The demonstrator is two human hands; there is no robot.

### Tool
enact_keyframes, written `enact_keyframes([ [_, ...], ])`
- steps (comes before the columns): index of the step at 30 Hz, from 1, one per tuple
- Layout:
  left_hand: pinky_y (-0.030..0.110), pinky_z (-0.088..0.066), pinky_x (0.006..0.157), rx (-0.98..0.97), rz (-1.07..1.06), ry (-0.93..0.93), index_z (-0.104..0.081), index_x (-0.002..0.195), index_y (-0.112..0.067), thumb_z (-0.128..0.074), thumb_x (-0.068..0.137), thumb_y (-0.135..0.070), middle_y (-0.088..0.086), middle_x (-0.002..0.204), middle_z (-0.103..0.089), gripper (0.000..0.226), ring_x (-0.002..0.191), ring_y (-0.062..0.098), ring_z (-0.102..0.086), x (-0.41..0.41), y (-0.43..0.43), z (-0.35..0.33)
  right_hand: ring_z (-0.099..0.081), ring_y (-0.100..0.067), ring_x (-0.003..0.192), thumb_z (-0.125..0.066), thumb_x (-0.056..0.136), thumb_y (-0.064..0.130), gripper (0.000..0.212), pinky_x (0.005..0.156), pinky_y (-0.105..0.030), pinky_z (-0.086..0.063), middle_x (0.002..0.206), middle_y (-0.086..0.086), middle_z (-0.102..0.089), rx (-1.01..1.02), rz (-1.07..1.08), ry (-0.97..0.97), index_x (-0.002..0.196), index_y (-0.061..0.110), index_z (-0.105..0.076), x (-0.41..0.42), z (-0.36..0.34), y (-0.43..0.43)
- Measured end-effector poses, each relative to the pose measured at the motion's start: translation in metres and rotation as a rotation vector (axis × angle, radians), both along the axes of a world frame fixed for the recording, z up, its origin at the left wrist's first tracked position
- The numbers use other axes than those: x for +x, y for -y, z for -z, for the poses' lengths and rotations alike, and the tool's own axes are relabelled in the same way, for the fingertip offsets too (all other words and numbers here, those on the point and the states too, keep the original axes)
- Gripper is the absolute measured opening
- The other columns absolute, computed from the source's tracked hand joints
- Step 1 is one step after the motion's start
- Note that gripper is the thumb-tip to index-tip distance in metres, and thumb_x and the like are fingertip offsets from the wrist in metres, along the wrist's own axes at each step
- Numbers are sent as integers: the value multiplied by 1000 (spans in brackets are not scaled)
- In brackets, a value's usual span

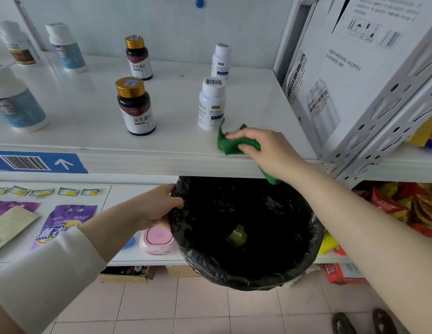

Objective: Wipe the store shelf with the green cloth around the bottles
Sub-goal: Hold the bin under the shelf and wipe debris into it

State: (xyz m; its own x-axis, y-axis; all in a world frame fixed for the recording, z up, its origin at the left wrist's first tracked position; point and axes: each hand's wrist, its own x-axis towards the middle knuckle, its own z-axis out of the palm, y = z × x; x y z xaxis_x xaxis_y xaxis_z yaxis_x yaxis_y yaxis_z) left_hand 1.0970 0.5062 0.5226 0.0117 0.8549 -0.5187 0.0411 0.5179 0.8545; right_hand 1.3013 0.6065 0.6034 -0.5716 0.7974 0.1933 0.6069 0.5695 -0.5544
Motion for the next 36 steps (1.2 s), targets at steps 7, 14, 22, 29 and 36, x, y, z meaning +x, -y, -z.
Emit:
enact_keyframes([
  [7, 25, -54, 49, -2, 3, -11, -57, 100, -9, -35, 85, 12, 11, 83, -65, 34, 59, 14, -68, 0, 0, -1, -53, 0, 104, -54, 89, 13, 34, 92, -8, -36, 112, 21, -56, 134, 267, -343, 117, 33, -58, 40, -17, 8],
  [14, 25, -52, 46, -4, 14, -17, -58, 97, -11, -36, 84, 12, 4, 71, -69, 34, 56, 12, -68, -1, -2, -1, -52, -31, 110, -36, 97, 16, 33, 87, -32, -38, 124, -16, -56, 158, 501, 159, 125, 8, -52, 20, 4, -37],
  [22, 29, -57, 51, -2, -13, -21, -58, 98, -12, -38, 85, 12, 10, 85, -66, 34, 62, 16, -68, 0, -2, 1, -54, -23, 113, -43, 94, 8, 29, 94, -24, -34, 121, -8, -62, 238, 179, -135, 118, 7, -59, -38, 26, 46],
  [29, 34, -58, 57, -20, -13, -42, -53, 115, -7, -36, 86, 11, 17, 93, -62, 38, 74, 26, -63, 1, -2, -5, -58, -14, 94, -47, 93, 12, 25, 77, -12, -38, 104, -3, -68, 45, 298, -427, 111, 10, -64, -4, 1, 49],
  [36, 28, -55, 48, -15, -11, -36, -54, 111, -8, -37, 86, 11, 11, 83, -63, 36, 58, 15, -67, 2, -1, -4, -58, -17, 96, -32, 99, 22, 37, 81, -13, -39, 110, -8, -63, 136, 555, -82, 130, 10, -48, 36, -17, -8],
])
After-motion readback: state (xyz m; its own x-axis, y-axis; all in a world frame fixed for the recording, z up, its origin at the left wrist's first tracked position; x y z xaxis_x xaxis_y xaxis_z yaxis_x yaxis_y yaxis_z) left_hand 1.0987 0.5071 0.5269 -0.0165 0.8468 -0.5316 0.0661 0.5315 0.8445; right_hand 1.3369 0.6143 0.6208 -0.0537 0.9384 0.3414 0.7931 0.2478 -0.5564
